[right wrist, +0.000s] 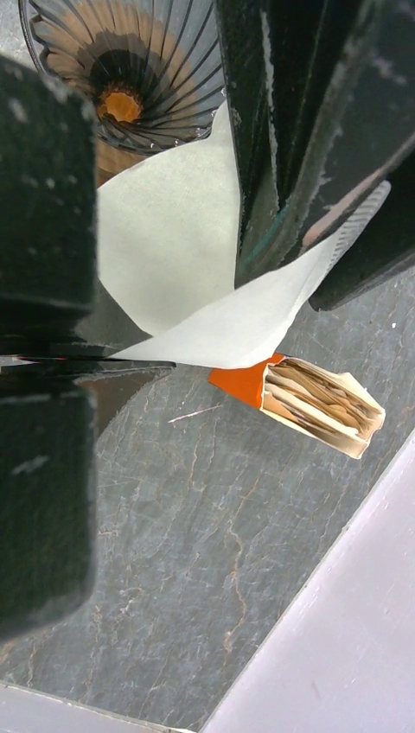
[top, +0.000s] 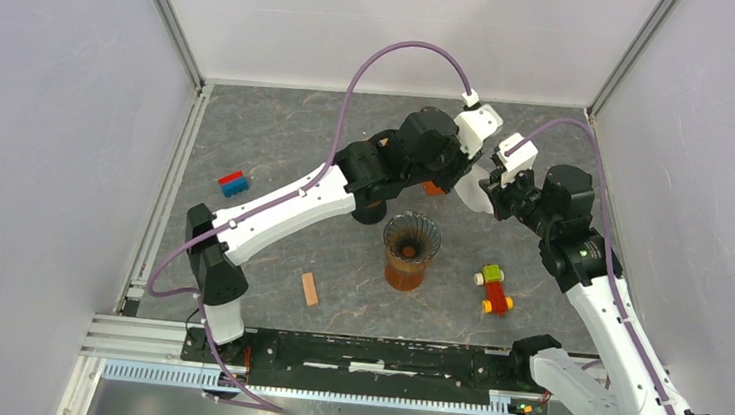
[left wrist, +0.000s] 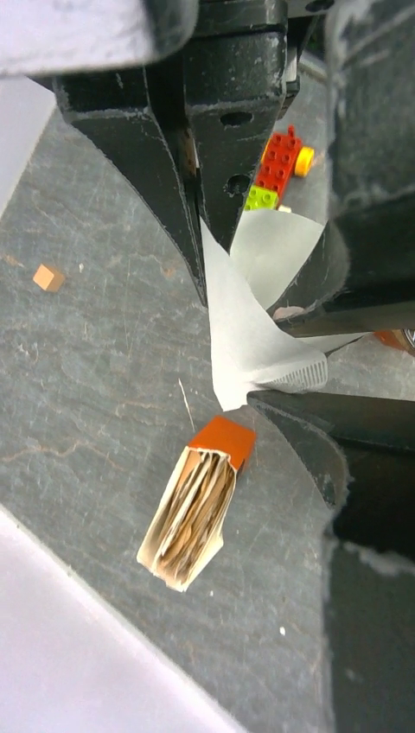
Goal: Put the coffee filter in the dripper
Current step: Pick up the coffee filter from the coffee filter holder.
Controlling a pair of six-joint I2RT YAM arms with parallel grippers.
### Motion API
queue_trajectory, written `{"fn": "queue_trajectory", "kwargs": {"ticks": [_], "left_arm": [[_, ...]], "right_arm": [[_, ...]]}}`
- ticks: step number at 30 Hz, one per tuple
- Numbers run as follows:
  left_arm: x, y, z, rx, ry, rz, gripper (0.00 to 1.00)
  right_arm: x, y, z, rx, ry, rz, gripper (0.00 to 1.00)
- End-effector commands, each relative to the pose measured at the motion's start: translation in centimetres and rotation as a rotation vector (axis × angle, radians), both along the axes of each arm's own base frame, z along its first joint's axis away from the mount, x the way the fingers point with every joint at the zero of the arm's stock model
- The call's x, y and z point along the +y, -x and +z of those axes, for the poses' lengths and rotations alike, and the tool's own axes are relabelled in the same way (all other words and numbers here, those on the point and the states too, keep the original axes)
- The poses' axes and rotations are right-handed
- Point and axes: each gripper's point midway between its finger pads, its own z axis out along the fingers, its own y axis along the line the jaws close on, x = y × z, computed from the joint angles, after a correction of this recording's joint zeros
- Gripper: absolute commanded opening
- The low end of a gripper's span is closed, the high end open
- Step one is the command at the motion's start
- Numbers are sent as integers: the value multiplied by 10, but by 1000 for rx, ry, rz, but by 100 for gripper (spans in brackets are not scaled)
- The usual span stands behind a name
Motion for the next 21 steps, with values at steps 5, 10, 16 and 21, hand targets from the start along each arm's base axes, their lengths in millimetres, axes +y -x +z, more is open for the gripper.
{"fn": "queue_trajectory", "kwargs": {"ticks": [5,10,16,21], "left_arm": [[-1,-9,18,-213,-83,58,24],[0,-12,16,-219,-86,83,14],[10,-15,22,-232,-70,130,2],[8,-9,22,-207,-44,114,2]], "right_arm": [[2,-4,17,-39,-24,-6,0],[11,0,16,-24,-63,36,0],[12,0,19,-21,-84,30,0],[12,-3,20,-17,-94,22,19]]}}
